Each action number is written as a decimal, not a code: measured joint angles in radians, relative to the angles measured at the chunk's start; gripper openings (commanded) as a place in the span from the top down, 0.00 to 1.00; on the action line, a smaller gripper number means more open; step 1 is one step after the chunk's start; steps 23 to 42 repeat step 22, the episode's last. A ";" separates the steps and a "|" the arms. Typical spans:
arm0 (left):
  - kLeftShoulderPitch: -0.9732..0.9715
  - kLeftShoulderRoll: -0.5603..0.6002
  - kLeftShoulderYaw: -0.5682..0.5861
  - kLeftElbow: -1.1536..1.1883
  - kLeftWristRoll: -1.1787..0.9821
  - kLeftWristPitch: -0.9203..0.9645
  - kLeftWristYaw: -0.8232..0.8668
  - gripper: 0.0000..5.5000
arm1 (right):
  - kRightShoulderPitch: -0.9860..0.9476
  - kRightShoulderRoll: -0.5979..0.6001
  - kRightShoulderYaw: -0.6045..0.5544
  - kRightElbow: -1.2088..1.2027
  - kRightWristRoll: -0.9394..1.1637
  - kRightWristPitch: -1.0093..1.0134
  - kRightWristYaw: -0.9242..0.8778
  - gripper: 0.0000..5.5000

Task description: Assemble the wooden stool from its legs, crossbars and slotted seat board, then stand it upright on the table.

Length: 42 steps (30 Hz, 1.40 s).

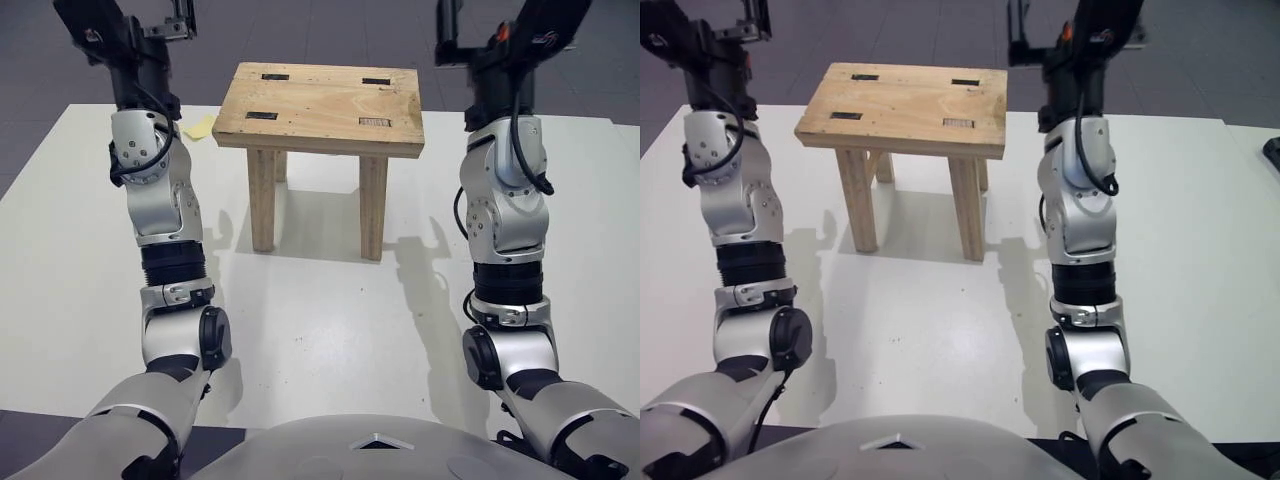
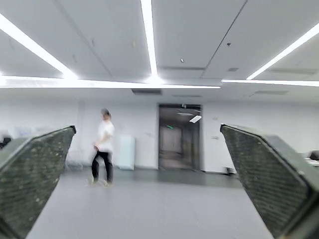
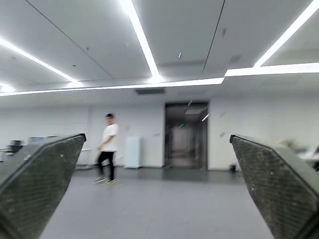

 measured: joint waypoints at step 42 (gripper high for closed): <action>0.228 0.126 0.142 0.131 -0.039 -0.086 0.105 0.02 | 0.076 -0.144 -0.114 0.256 -0.503 -0.092 -0.410 0.02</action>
